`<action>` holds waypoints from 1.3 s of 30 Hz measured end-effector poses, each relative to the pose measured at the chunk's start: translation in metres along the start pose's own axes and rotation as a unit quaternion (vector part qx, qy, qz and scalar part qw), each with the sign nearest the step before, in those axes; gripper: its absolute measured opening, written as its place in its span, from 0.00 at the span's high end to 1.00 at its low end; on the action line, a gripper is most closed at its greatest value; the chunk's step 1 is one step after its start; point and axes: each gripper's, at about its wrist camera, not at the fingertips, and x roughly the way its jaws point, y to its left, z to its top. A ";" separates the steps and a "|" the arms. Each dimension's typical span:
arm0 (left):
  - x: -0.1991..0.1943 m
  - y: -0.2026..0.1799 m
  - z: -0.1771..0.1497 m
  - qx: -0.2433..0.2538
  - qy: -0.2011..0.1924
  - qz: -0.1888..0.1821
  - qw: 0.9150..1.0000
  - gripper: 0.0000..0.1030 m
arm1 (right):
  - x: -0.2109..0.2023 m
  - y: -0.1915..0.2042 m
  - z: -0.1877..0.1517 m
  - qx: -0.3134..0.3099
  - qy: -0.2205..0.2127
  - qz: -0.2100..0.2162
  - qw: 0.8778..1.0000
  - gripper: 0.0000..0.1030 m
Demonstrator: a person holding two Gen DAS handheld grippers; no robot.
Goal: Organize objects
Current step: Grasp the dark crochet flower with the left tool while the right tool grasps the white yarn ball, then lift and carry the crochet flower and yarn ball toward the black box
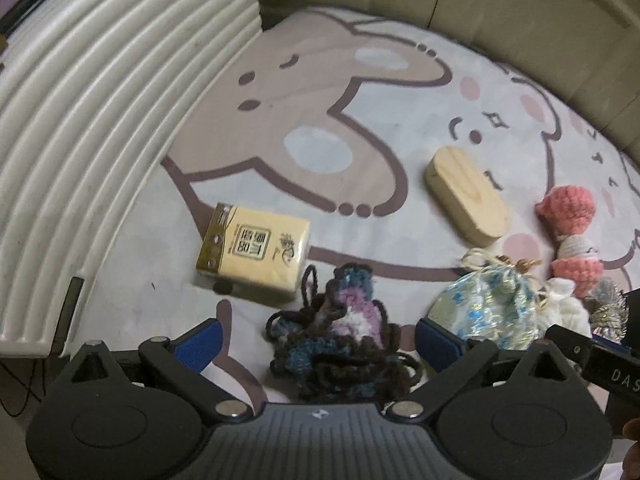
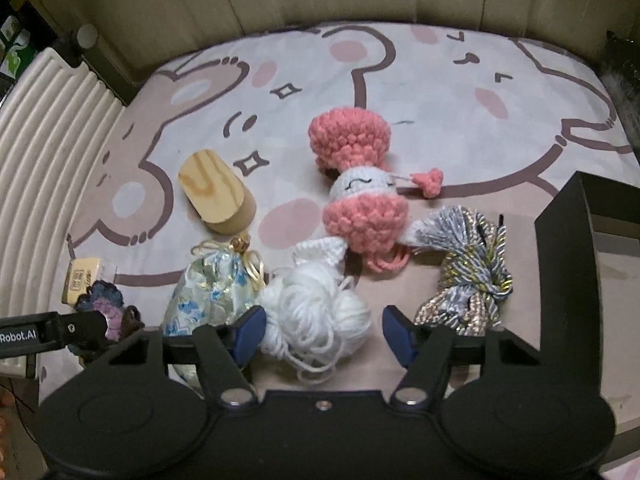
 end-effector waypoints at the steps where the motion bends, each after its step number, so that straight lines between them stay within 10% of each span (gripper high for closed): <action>1: 0.003 0.001 0.000 -0.001 0.005 -0.001 1.000 0.05 | 0.002 0.001 0.000 -0.002 0.002 -0.004 1.000 0.35; 9: 0.020 0.002 0.000 -0.013 0.039 -0.015 0.999 0.08 | 0.013 0.000 0.000 0.001 0.022 0.001 1.000 0.43; 17: 0.028 -0.001 -0.002 -0.012 0.056 -0.024 0.998 0.33 | 0.008 0.004 -0.001 -0.017 0.031 -0.005 0.999 0.54; 39: -0.036 -0.022 -0.009 0.039 -0.043 -0.042 0.997 0.50 | -0.053 -0.004 -0.006 0.013 -0.037 0.003 0.999 0.57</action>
